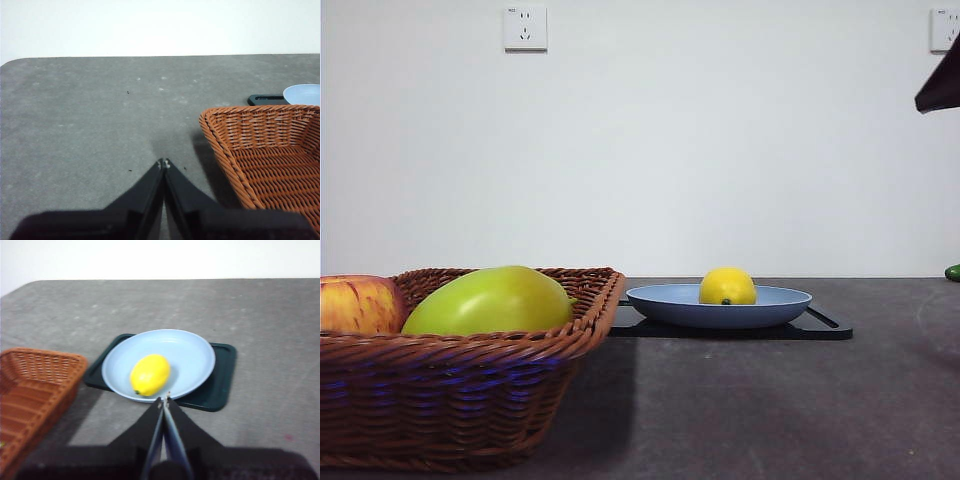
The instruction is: Take the lemon from the basket,put the lemon in the plate,hand out the plate
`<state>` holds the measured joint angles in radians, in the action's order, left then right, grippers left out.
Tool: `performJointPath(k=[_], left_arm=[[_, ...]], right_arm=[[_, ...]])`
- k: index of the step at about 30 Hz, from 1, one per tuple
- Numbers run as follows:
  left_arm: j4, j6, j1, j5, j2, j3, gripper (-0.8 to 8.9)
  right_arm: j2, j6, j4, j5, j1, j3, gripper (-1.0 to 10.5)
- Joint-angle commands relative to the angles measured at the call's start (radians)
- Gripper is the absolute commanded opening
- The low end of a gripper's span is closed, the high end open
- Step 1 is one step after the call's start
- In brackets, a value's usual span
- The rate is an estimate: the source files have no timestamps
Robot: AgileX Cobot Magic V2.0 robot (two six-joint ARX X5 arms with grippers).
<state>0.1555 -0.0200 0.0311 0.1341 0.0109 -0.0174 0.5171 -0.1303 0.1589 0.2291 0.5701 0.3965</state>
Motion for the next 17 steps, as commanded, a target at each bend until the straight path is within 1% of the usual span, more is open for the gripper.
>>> performJointPath(k=[1, 3, 4, 6, 9, 12, 13, 17], left_arm=[[-0.009, -0.006, 0.003, 0.002, -0.001, 0.011, 0.08], [-0.009, -0.006, 0.003, 0.002, -0.001, 0.011, 0.08], [-0.009, -0.006, 0.003, 0.002, 0.0, 0.011, 0.08], [-0.009, -0.006, 0.003, 0.0, 0.0, 0.011, 0.08], [-0.009, -0.006, 0.003, 0.003, -0.001, 0.011, 0.08], [-0.009, -0.006, 0.003, -0.001, -0.001, 0.011, 0.08], [-0.009, -0.006, 0.003, -0.001, -0.001, 0.011, 0.08], [-0.009, -0.006, 0.003, 0.001, -0.001, 0.011, 0.08]], right_arm=[[-0.034, 0.087, 0.051, 0.017, -0.007, 0.006, 0.0], [-0.101, 0.143, 0.106, -0.015, -0.06, -0.011, 0.0], [-0.136, 0.156, 0.113, -0.068, -0.095, -0.029, 0.0], [-0.202, 0.158, 0.112, -0.19, -0.182, -0.067, 0.0], [-0.298, 0.158, 0.111, -0.336, -0.322, -0.124, 0.0], [-0.368, 0.158, 0.106, -0.388, -0.426, -0.172, 0.0], [-0.391, 0.158, 0.101, -0.387, -0.456, -0.192, 0.0], [-0.452, 0.158, 0.091, -0.386, -0.52, -0.253, 0.0]])
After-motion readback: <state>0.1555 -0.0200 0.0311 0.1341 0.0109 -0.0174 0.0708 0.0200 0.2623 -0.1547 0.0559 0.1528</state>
